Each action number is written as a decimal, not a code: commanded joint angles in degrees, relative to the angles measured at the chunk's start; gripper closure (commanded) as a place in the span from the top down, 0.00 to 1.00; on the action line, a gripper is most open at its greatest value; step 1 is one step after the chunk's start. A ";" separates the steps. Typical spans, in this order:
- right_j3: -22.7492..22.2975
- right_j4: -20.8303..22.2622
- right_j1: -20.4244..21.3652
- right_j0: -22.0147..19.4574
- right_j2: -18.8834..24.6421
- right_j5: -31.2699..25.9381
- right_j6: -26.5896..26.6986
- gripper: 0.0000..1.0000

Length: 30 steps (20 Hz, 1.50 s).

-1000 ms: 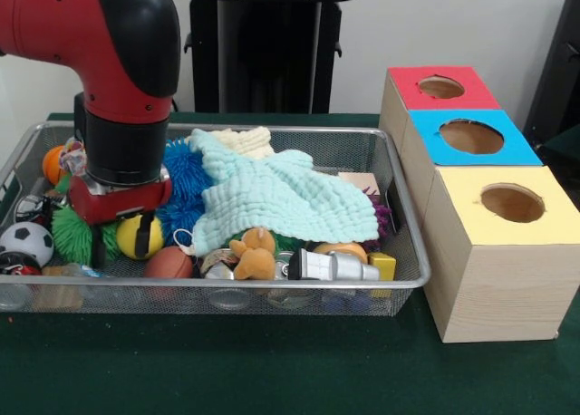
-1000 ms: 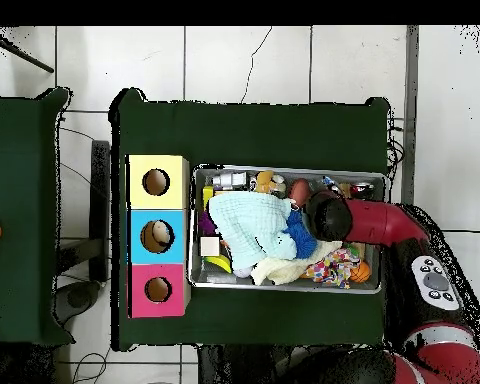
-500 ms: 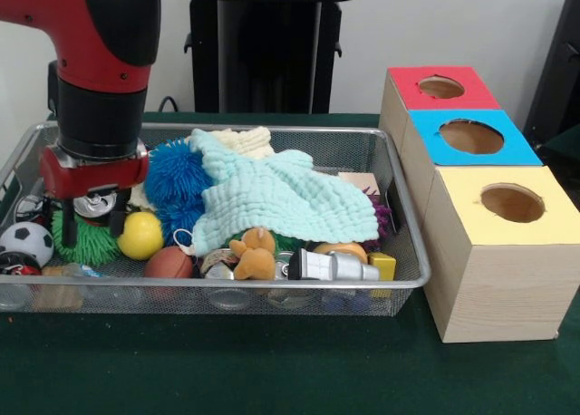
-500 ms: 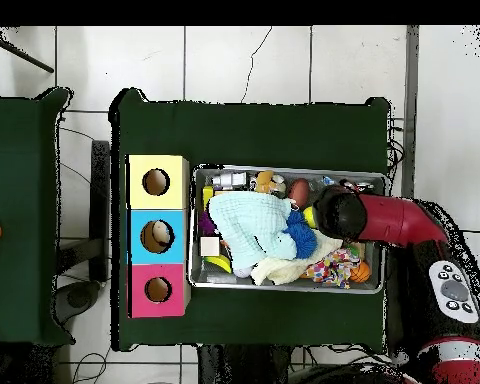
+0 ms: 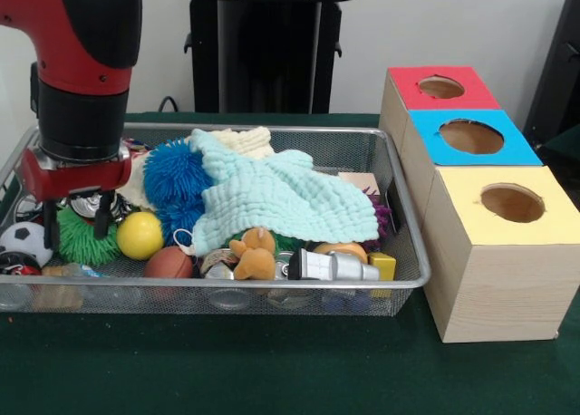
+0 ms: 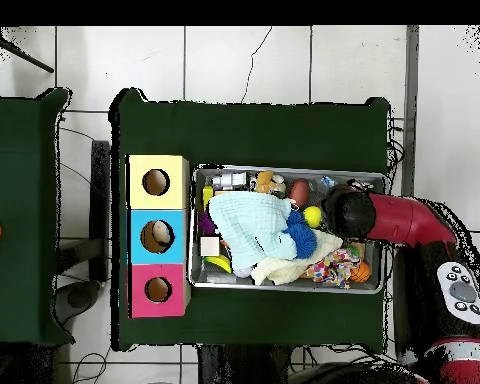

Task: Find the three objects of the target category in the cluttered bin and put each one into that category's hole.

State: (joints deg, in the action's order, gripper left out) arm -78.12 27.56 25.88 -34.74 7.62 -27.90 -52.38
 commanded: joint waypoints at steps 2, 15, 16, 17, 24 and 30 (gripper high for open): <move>2.01 0.85 -5.38 -0.61 3.51 -0.88 -3.07 1.00; 2.75 0.90 -5.82 -0.83 3.56 -0.15 -2.89 1.00; 3.03 0.84 -5.84 -0.90 3.63 -0.46 -2.64 1.00; 3.27 0.81 -5.76 -0.89 3.69 -0.73 -2.40 1.00; 3.78 0.06 -3.77 -0.97 4.18 -3.33 -0.95 1.00; 6.18 -0.85 -2.42 -0.45 4.85 -7.27 0.95 1.00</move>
State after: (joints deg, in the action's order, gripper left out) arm -75.17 27.53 22.81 -34.85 7.70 -28.03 -52.38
